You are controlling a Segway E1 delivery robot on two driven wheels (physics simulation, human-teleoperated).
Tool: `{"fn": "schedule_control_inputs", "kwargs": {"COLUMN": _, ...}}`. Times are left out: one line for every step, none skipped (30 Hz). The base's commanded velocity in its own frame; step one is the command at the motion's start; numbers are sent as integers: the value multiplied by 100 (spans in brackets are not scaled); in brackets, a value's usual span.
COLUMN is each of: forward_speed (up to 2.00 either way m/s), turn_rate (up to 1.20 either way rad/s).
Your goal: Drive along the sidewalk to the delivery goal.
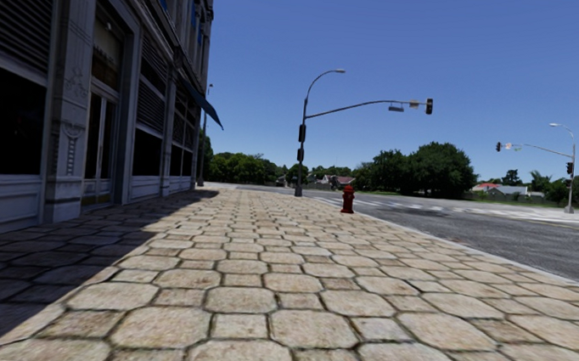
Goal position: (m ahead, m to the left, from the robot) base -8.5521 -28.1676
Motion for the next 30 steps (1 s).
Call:
{"fn": "schedule_control_inputs", "kwargs": {"forward_speed": 200, "turn_rate": 0}}
{"fn": "schedule_control_inputs", "kwargs": {"forward_speed": 200, "turn_rate": 0}}
{"fn": "schedule_control_inputs", "kwargs": {"forward_speed": 200, "turn_rate": 0}}
{"fn": "schedule_control_inputs", "kwargs": {"forward_speed": 200, "turn_rate": 0}}
{"fn": "schedule_control_inputs", "kwargs": {"forward_speed": 200, "turn_rate": 0}}
{"fn": "schedule_control_inputs", "kwargs": {"forward_speed": 200, "turn_rate": 0}}
{"fn": "schedule_control_inputs", "kwargs": {"forward_speed": 200, "turn_rate": 0}}
{"fn": "schedule_control_inputs", "kwargs": {"forward_speed": 200, "turn_rate": 0}}
{"fn": "schedule_control_inputs", "kwargs": {"forward_speed": 200, "turn_rate": 0}}
{"fn": "schedule_control_inputs", "kwargs": {"forward_speed": 200, "turn_rate": 0}}
{"fn": "schedule_control_inputs", "kwargs": {"forward_speed": 200, "turn_rate": 0}}
{"fn": "schedule_control_inputs", "kwargs": {"forward_speed": 200, "turn_rate": 0}}
{"fn": "schedule_control_inputs", "kwargs": {"forward_speed": 200, "turn_rate": 0}}
{"fn": "schedule_control_inputs", "kwargs": {"forward_speed": 200, "turn_rate": 0}}
{"fn": "schedule_control_inputs", "kwargs": {"forward_speed": 200, "turn_rate": 0}}
{"fn": "schedule_control_inputs", "kwargs": {"forward_speed": 200, "turn_rate": 0}}
{"fn": "schedule_control_inputs", "kwargs": {"forward_speed": 200, "turn_rate": 0}}
{"fn": "schedule_control_inputs", "kwargs": {"forward_speed": 200, "turn_rate": 0}}
{"fn": "schedule_control_inputs", "kwargs": {"forward_speed": 200, "turn_rate": 0}}
{"fn": "schedule_control_inputs", "kwargs": {"forward_speed": 200, "turn_rate": 0}}
{"fn": "schedule_control_inputs", "kwargs": {"forward_speed": 200, "turn_rate": 0}}
{"fn": "schedule_control_inputs", "kwargs": {"forward_speed": 200, "turn_rate": 0}}
{"fn": "schedule_control_inputs", "kwargs": {"forward_speed": 200, "turn_rate": 0}}
{"fn": "schedule_control_inputs", "kwargs": {"forward_speed": 200, "turn_rate": 0}}
{"fn": "schedule_control_inputs", "kwargs": {"forward_speed": 200, "turn_rate": 0}}
{"fn": "schedule_control_inputs", "kwargs": {"forward_speed": 200, "turn_rate": 0}}
{"fn": "schedule_control_inputs", "kwargs": {"forward_speed": 200, "turn_rate": 0}}
{"fn": "schedule_control_inputs", "kwargs": {"forward_speed": 200, "turn_rate": 0}}
{"fn": "schedule_control_inputs", "kwargs": {"forward_speed": 200, "turn_rate": 0}}
{"fn": "schedule_control_inputs", "kwargs": {"forward_speed": 200, "turn_rate": 0}}
